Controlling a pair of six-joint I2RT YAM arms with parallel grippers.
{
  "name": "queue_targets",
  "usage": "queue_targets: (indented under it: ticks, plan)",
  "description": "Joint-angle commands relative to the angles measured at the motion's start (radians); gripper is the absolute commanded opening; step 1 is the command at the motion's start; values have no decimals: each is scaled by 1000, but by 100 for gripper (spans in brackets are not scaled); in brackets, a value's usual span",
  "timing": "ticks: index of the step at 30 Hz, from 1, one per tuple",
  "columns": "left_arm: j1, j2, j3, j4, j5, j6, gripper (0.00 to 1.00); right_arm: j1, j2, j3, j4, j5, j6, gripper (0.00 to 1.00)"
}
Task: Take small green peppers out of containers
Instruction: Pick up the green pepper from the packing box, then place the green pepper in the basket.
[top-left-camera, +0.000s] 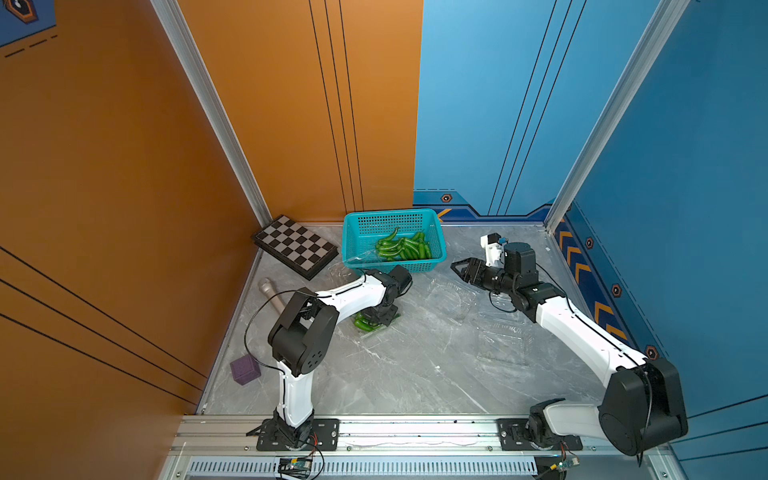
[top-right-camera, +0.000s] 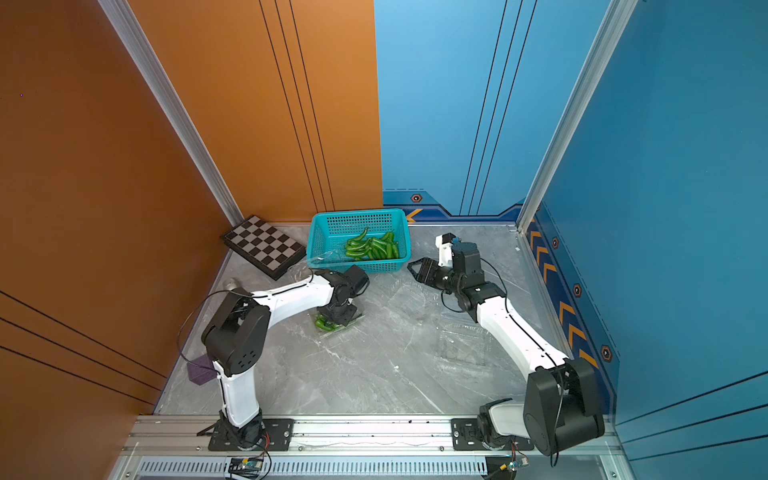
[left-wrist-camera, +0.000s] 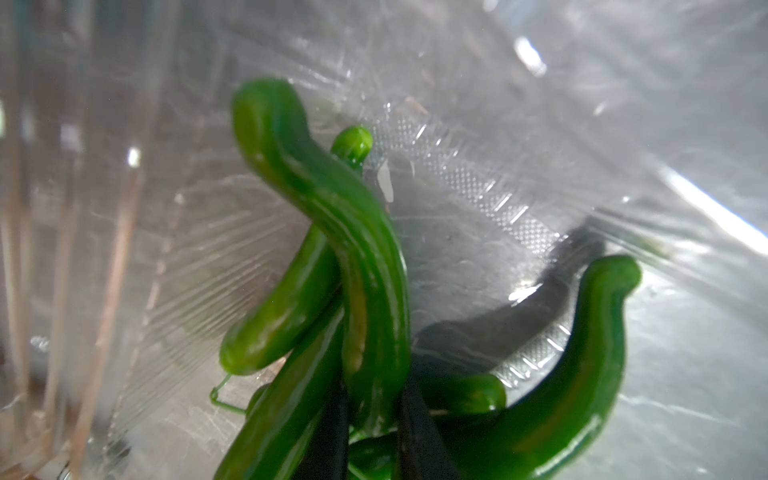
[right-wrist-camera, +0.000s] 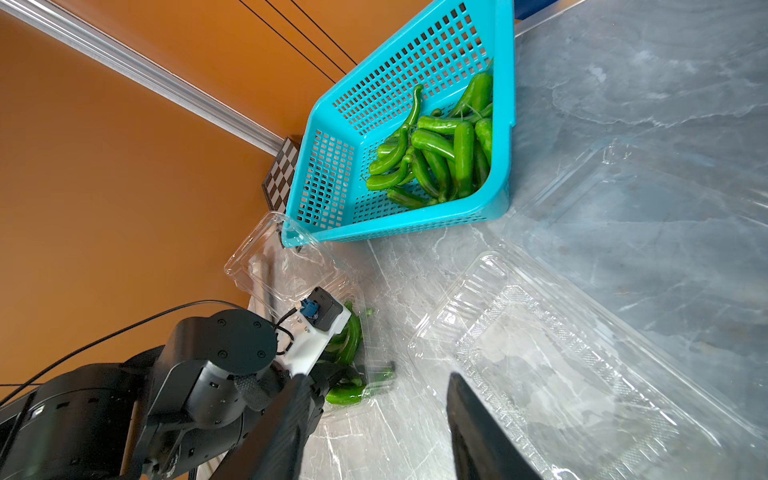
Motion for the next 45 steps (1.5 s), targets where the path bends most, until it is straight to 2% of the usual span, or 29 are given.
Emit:
queue_targets:
  ticks: [1, 12, 28, 45]
  plan:
    - [8, -70, 15, -26, -14, -28, 7, 3, -16, -14, 27, -21, -9, 55]
    - [51, -170, -17, -24, 60, -49, 4, 4, -4, -12, 44, -26, 3, 55]
    - [65, -267, 17, -23, -2, -11, 4, 4, 16, -12, 78, -43, 15, 55]
    - [67, -356, 67, -27, 51, -8, 7, 6, 30, -12, 87, -52, 18, 55]
